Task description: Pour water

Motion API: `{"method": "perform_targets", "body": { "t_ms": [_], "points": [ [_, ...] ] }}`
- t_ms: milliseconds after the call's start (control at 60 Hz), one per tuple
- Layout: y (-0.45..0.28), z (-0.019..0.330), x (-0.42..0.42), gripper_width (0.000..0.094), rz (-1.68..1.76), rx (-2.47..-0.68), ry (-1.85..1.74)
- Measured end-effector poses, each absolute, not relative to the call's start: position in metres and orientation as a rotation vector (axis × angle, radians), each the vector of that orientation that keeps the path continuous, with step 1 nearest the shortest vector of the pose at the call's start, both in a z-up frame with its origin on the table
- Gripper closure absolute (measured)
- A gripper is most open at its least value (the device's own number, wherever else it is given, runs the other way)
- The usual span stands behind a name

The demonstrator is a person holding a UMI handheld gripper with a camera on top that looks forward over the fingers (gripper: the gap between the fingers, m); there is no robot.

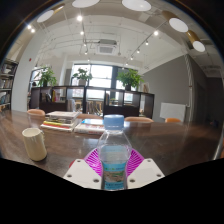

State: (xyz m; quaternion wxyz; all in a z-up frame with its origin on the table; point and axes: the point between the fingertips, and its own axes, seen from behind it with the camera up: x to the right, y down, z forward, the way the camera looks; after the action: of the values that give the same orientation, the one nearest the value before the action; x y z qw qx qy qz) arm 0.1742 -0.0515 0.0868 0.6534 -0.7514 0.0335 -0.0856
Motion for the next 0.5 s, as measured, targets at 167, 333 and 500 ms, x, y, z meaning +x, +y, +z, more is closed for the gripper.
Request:
{"method": "perform_targets", "body": {
  "t_ms": [167,333,500],
  "points": [
    [-0.046,0.085,0.171,0.0689,-0.217,-1.722,0.049],
    [-0.029,0.11,0.145,0.069,-0.39,-1.711,-0.16],
    [-0.004,0.145,0.102,0.0689,-0.75,-1.61,-0.538]
  ]
}}
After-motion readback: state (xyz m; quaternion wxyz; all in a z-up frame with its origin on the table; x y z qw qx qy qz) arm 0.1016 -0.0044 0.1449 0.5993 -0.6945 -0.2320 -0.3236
